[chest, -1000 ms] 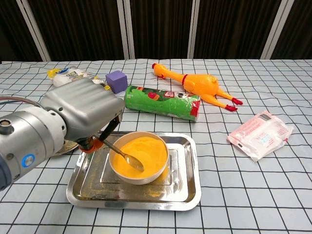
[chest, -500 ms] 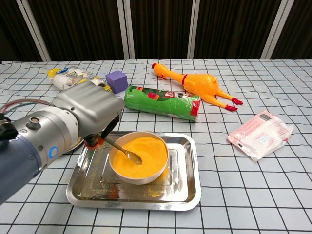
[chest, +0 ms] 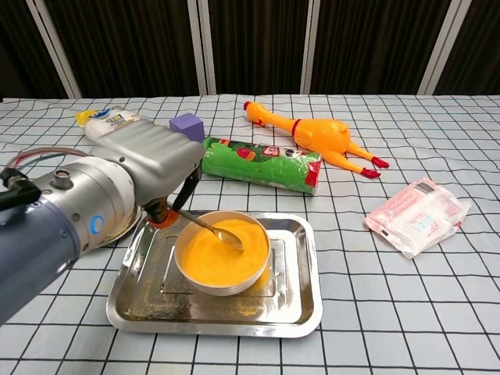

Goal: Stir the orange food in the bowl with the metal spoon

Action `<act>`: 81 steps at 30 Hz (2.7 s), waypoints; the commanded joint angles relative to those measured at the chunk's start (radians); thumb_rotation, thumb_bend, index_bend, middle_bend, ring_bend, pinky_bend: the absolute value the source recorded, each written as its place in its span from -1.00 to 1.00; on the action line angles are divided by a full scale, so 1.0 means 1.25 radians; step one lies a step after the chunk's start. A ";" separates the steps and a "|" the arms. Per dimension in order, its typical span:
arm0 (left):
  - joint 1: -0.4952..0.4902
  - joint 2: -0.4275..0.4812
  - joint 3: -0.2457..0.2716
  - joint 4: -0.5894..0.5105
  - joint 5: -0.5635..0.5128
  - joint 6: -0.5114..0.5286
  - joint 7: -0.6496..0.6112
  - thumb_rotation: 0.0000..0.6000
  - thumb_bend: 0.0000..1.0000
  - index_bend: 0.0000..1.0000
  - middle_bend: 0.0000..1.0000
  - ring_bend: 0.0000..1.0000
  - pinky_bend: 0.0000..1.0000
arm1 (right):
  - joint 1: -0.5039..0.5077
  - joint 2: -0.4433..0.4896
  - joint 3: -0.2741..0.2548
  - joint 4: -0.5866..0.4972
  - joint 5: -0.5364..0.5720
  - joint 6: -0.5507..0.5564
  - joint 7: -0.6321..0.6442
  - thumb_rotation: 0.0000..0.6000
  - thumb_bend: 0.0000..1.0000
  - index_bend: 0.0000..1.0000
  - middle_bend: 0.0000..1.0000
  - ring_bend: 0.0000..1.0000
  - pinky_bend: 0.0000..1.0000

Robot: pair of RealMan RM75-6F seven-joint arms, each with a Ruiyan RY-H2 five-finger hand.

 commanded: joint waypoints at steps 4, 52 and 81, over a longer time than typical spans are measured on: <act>0.003 0.034 -0.068 -0.107 -0.129 0.036 0.031 1.00 0.55 0.72 1.00 1.00 1.00 | -0.001 -0.001 0.000 -0.003 0.001 0.001 -0.005 1.00 -0.19 -1.00 -1.00 -1.00 -1.00; -0.119 0.038 -0.204 -0.050 -0.451 0.054 -0.062 1.00 0.55 0.72 1.00 1.00 1.00 | 0.001 0.004 -0.001 -0.006 0.001 -0.005 0.011 1.00 -0.19 -1.00 -1.00 -1.00 -1.00; -0.135 0.065 -0.140 -0.022 -0.401 0.051 -0.104 1.00 0.55 0.72 1.00 1.00 1.00 | 0.000 0.006 -0.001 -0.009 0.003 -0.007 0.014 1.00 -0.19 -1.00 -1.00 -1.00 -1.00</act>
